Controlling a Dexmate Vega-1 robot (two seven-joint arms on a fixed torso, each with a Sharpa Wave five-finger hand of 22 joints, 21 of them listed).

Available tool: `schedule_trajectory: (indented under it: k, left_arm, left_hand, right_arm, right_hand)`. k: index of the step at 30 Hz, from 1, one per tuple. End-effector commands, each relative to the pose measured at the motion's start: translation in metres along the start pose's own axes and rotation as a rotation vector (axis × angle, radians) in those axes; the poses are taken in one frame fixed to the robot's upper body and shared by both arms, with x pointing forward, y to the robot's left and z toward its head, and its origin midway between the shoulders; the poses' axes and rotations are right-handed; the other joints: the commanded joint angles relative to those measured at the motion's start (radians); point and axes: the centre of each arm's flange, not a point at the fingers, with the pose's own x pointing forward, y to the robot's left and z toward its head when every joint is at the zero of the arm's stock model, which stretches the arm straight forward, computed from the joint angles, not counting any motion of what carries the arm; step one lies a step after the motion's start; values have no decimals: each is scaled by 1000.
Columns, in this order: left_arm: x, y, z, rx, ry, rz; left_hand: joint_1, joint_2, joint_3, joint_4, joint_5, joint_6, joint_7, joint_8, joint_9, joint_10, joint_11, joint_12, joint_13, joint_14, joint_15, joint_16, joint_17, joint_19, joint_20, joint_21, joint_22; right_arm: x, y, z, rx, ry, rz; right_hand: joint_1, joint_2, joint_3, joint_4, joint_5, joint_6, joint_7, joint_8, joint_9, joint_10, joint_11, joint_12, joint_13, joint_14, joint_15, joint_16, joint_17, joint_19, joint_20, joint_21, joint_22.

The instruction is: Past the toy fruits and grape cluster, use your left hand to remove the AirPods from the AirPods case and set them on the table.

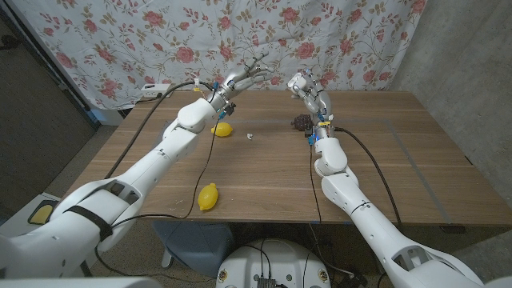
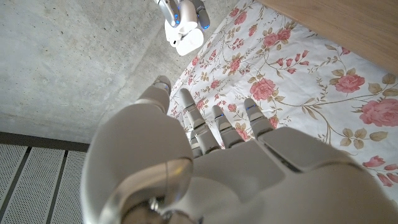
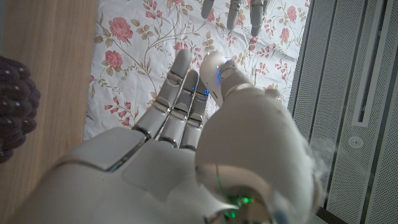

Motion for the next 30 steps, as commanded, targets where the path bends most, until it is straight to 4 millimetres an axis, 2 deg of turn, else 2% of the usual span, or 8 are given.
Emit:
schedule_trajectory:
  k: [1, 13, 17, 30]
  left_arm:
    - [3, -5, -1, -8, -2, -34]
    - [3, -8, -1, -24, -5, -29]
    - [2, -8, -1, -12, -3, -14]
    - [6, -8, -3, -7, 0, -35]
  left_hand:
    - [2, -12, 1, 4, -4, -28, 3, -8, 2, 15, 1, -6, -5, 3, -8, 6, -3, 5, 4, 2, 2]
    - [-21, -18, -4, 16, -6, -24, 7, -6, 2, 16, 2, -20, -16, 3, -10, 3, -9, 4, 3, 2, 2]
    - [-25, -17, 1, 15, -6, -56, 20, -17, 1, 16, 2, -31, -24, 6, -11, 1, -16, 5, 3, 2, 2]
    - [-28, -14, 7, 15, -5, -61, 25, -16, 0, 17, 2, -46, -35, 11, -14, 1, -22, 5, 3, 2, 2]
  right_arm:
    - [-2, 3, -1, 8, 8, 18]
    - [-3, 7, -3, 18, 14, 33]
    - [-3, 8, -3, 18, 13, 34]
    - [-2, 11, -3, 21, 15, 54]
  right_hand:
    - [35, 26, 5, 0, 6, 2, 6, 4, 2, 84, -83, 59, 24, 8, -178, 3, 1, 4, -173, 7, -2]
    - [36, 26, 5, 2, 7, 2, 5, 4, 2, 85, -79, 61, 25, 6, -178, 1, 0, -3, -173, 14, -3]
    - [38, 26, 5, 1, 8, 2, 5, 4, 2, 82, -76, 61, 27, 6, -178, 1, 0, -4, -173, 16, -4]
    - [39, 25, 5, 2, 9, 4, 5, 5, 2, 80, -81, 63, 29, 5, -178, 0, 0, -8, -172, 21, -5]
